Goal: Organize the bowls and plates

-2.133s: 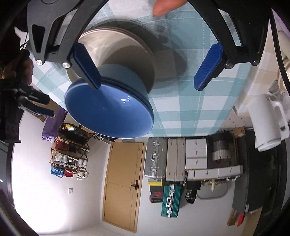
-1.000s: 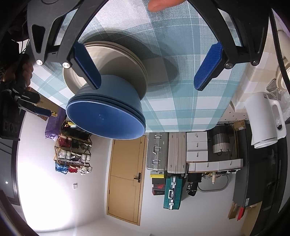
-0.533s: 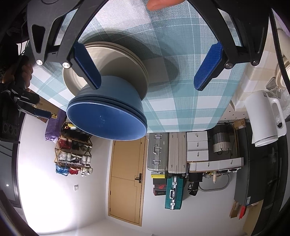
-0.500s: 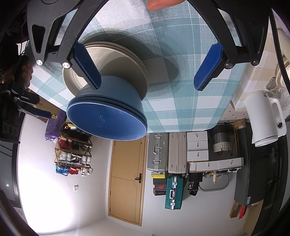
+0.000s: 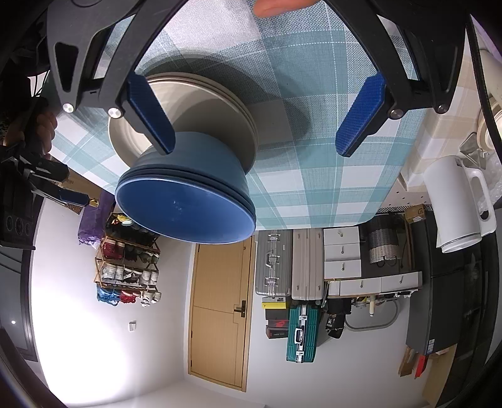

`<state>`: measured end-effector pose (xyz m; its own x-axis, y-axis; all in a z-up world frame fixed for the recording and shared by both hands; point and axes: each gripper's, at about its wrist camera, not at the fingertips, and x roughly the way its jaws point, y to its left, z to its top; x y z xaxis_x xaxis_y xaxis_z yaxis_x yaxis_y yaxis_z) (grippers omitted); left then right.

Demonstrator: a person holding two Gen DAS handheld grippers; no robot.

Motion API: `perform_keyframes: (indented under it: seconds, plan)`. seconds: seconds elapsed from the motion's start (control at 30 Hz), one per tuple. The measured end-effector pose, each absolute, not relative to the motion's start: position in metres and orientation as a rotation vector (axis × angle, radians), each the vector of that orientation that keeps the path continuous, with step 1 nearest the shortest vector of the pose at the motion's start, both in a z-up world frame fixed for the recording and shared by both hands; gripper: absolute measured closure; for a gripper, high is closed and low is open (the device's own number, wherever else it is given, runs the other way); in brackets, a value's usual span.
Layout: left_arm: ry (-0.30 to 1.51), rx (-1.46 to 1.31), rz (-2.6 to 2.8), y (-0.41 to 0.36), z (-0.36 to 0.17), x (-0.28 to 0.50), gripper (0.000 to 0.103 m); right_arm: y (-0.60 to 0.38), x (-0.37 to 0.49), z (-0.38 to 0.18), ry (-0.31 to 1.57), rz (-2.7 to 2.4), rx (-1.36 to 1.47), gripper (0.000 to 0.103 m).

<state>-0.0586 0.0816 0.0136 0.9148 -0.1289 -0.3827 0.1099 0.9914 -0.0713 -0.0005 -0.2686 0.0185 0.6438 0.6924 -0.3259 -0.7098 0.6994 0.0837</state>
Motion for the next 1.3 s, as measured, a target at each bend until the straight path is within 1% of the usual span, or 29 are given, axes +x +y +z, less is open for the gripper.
perform_keyframes:
  seconds: [1.3]
  plan:
    - [0.4,-0.044,-0.123,0.0848,0.0089,-0.0566,0.001,-0.2696,-0.0018,0.017,0.351,0.801,-0.054,0.001]
